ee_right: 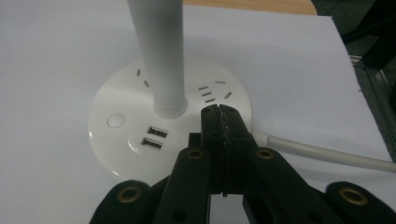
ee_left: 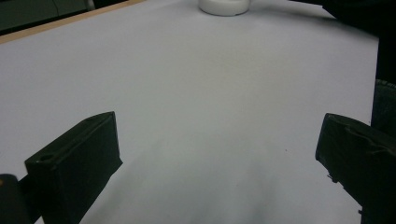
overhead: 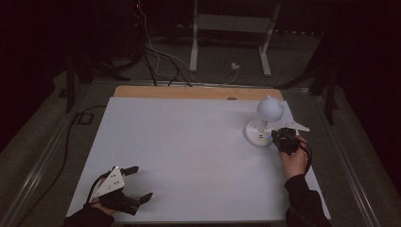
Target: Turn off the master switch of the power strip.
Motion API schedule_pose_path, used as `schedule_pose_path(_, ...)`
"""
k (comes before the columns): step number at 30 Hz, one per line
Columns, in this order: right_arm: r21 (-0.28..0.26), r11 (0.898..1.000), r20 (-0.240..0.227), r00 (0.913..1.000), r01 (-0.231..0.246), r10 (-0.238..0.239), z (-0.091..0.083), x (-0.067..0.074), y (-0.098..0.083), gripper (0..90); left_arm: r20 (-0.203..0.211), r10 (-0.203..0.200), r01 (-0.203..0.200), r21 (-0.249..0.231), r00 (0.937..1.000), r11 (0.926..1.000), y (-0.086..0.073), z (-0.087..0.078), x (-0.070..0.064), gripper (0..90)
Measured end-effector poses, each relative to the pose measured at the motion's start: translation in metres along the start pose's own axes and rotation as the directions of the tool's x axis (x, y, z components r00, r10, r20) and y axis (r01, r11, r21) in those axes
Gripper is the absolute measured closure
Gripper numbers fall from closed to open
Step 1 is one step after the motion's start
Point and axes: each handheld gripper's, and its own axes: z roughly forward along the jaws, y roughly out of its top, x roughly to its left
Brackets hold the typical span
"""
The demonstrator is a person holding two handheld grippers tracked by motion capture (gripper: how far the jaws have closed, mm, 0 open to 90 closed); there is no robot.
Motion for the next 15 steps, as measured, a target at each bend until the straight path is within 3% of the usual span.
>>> schedule_pose_path(15,0.003,0.999,0.013,0.9993,0.035,-0.036,0.0089,0.0036,-0.0064,90.0,0.003,0.004,-0.004,0.006,1.0000,1.0000,-0.0003,0.0010,-0.0007,0.4)
